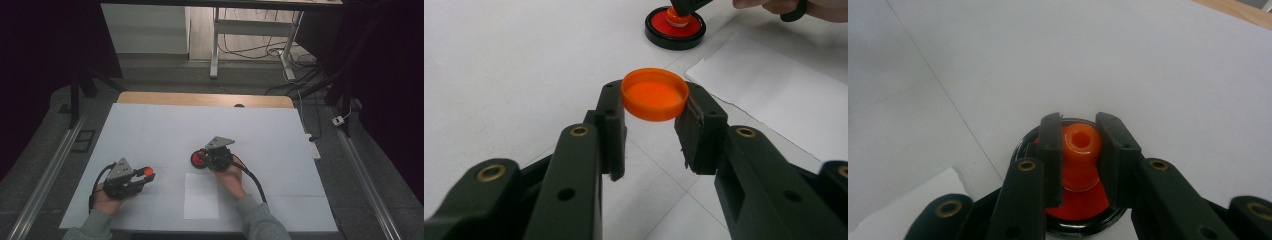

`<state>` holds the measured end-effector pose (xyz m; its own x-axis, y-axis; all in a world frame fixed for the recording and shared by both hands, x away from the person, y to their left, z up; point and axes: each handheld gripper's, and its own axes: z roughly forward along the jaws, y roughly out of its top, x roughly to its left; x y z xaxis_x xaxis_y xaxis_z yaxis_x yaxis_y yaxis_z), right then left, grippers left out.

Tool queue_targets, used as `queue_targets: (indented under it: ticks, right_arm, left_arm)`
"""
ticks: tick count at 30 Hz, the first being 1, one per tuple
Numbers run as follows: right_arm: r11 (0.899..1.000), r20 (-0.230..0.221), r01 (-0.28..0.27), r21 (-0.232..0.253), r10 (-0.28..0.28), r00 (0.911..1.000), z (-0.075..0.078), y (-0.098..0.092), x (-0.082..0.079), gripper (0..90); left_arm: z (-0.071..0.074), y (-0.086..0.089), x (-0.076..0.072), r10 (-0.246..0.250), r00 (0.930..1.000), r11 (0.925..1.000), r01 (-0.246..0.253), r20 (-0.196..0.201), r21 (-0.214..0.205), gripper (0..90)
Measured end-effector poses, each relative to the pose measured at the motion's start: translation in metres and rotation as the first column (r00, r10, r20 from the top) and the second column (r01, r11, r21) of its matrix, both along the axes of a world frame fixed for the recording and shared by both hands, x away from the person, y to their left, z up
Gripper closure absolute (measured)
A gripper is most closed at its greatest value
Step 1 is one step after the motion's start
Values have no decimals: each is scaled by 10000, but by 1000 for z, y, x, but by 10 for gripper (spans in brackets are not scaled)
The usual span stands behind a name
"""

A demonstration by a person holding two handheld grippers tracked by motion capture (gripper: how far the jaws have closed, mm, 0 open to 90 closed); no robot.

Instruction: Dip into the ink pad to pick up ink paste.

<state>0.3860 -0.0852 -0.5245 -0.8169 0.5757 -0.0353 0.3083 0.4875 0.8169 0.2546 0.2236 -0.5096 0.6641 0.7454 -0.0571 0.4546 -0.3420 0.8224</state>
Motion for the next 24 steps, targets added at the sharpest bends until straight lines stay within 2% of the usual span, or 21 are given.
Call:
queue_targets:
  ticks: [14, 20, 22, 24]
  right_arm:
    - [9999, 71, -23, -106, 24, 10000, 0, 1, 0, 728]
    - [10000, -266, -69, 21, 70, 9996, 3, -2, 4, 724]
    - [9963, -389, 14, 860, 20, 9992, 5, -8, 5, 724]
    - [9917, -339, 85, 1287, -42, 9994, 12, -13, 4, 725]
  left_arm:
    - [0, 0, 0, 11, 10000, 10000, -11, 6, 6, 651]
    - [0, 1, 1, 32, 10000, 10000, -32, -16, -4, 650]
    - [0, 2, 1, 51, 10000, 10000, -51, -3, -39, 650]
    - [0, 2, 1, 87, 10000, 9999, -87, -4, -62, 650]
